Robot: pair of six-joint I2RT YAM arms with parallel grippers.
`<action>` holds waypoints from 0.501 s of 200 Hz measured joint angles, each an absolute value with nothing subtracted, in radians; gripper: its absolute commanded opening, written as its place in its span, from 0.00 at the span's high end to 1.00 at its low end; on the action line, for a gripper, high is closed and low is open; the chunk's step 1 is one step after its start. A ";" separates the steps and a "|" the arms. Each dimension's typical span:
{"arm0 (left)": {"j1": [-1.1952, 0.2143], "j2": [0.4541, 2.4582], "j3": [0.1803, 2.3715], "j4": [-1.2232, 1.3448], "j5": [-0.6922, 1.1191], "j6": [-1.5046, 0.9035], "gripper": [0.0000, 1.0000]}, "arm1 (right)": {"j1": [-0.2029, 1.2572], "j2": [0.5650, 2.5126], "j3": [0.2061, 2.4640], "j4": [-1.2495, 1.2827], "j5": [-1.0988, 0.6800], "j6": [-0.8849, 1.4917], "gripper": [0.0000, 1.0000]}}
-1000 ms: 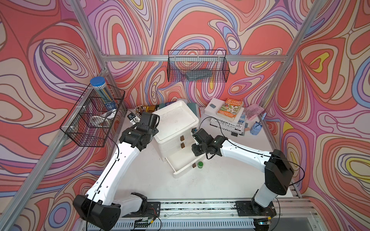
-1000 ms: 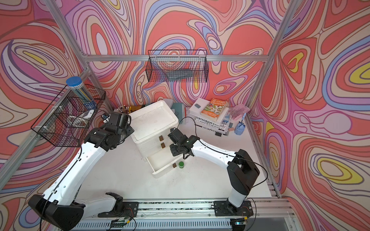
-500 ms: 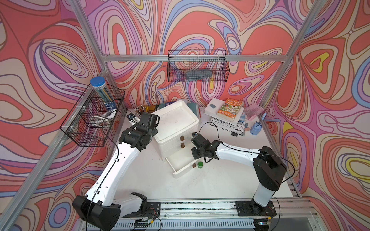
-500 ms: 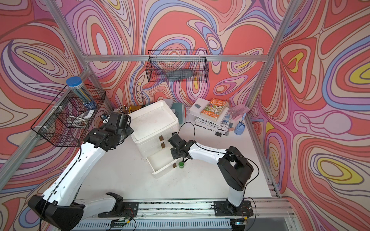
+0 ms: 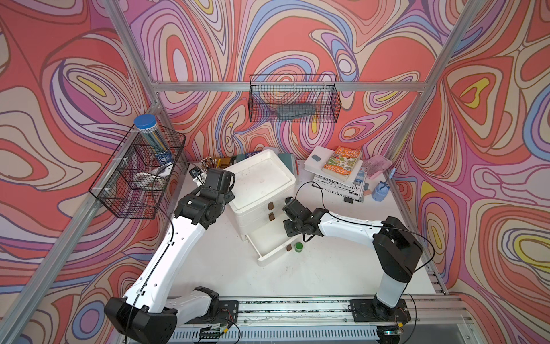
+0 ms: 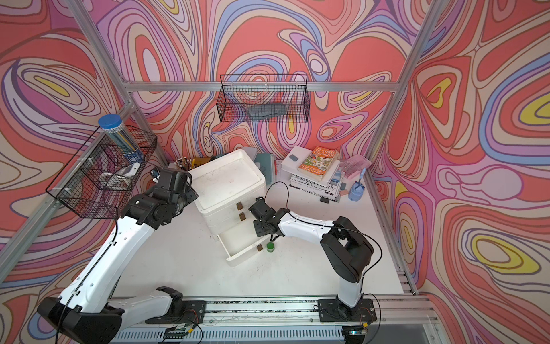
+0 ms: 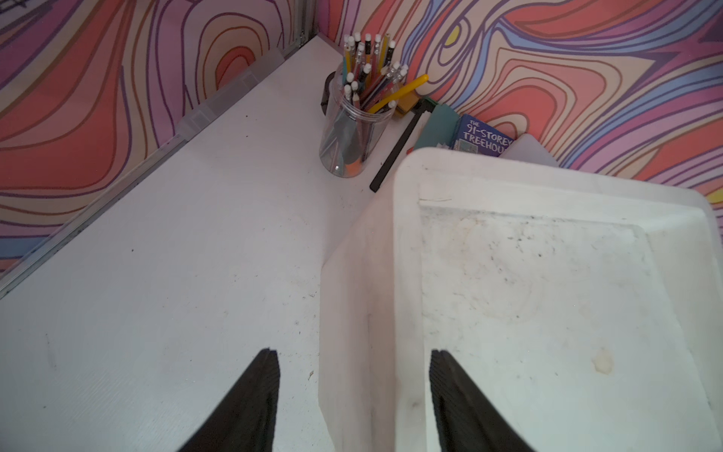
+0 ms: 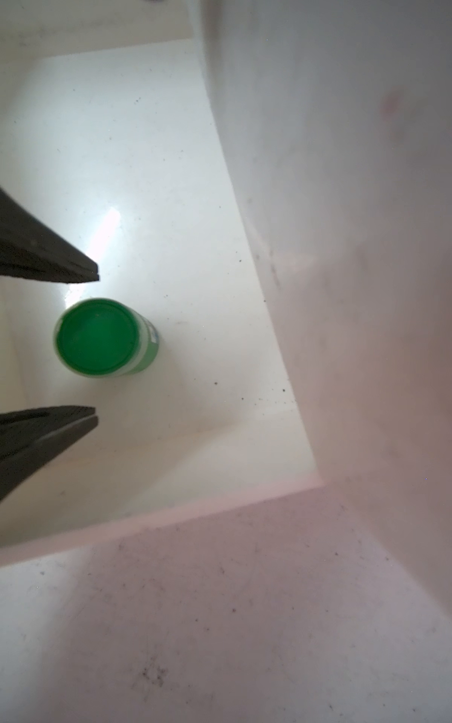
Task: Put the paint cans in the drawer according to color
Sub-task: Place the paint can in the storage box.
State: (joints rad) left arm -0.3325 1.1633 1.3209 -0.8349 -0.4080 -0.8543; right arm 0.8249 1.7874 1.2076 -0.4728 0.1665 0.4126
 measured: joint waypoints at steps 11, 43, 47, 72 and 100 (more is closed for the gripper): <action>-0.332 1.130 1.296 -0.788 -0.370 -0.798 0.43 | 0.825 1.749 1.205 -0.481 0.168 0.414 0.46; -0.353 1.091 1.280 -0.647 -0.234 -0.622 0.42 | 0.820 1.563 1.171 -0.495 0.204 0.440 0.45; -0.362 1.090 1.280 -0.629 -0.217 -0.601 0.41 | 0.817 1.542 1.166 -0.498 0.208 0.445 0.45; -0.483 1.091 1.267 -0.521 -0.110 -0.426 0.40 | 0.756 1.420 1.104 -0.533 0.235 0.488 0.45; -0.640 1.121 1.262 -0.465 -0.003 -0.238 0.40 | 0.620 1.322 0.997 -0.585 0.241 0.546 0.45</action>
State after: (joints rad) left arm -0.6399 1.1210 1.2625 -0.4648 -0.0029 -0.2382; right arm 0.6197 1.3216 0.9970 -0.5850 0.2413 0.5461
